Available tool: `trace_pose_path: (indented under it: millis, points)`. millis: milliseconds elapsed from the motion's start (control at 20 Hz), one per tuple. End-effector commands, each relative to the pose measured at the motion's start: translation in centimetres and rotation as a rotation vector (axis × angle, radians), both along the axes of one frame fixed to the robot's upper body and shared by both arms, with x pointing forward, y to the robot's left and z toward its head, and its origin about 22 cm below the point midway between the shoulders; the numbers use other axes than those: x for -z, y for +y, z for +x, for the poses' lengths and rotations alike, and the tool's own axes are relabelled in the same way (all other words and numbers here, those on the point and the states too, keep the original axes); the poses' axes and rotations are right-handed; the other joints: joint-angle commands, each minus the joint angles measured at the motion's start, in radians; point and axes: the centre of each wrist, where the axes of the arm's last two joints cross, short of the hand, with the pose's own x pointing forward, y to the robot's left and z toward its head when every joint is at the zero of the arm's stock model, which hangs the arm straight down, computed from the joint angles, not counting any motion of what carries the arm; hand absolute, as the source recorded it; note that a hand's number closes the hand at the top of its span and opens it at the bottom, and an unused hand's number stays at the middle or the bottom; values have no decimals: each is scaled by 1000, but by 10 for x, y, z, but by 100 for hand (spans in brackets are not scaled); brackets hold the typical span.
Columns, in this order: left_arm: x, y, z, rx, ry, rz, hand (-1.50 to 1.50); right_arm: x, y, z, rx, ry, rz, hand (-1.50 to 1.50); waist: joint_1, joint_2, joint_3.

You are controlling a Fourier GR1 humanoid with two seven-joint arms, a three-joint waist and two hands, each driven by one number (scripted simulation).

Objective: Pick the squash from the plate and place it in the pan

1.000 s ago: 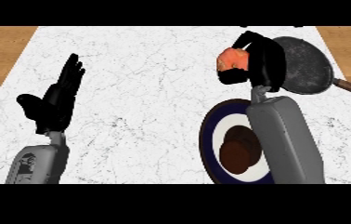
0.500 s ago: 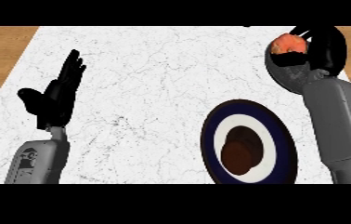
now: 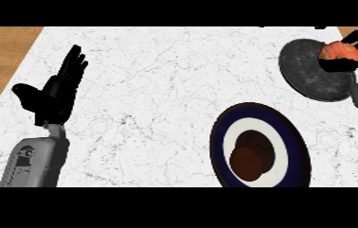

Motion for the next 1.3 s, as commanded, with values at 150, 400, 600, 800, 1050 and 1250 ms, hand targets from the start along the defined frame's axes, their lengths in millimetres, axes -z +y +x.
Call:
trace_pose_path:
  millis: [150,400,600,800,1050,1250]
  points:
    - [4,-12,1,30,-4,-8,0,29,-42,-25,41,16,-4,150,18,13,3]
    - [-2,-19,3,33,-30,0,0,47,-28,-20,-15,124,294,-150,30,17,6]
    - [11,-11,-5,41,-1,-32,0,58,-28,-25,-97,165,452,-150,35,16,5]
    - [-2,-26,4,37,-21,-9,0,51,-36,-26,-133,108,398,-150,33,17,6]
    - [-2,-16,2,13,-7,-12,0,57,-40,-33,-142,-120,457,-150,12,5,5]
    - [4,7,-3,-17,-10,2,0,65,-50,-44,-146,-286,574,-150,-12,-3,3]
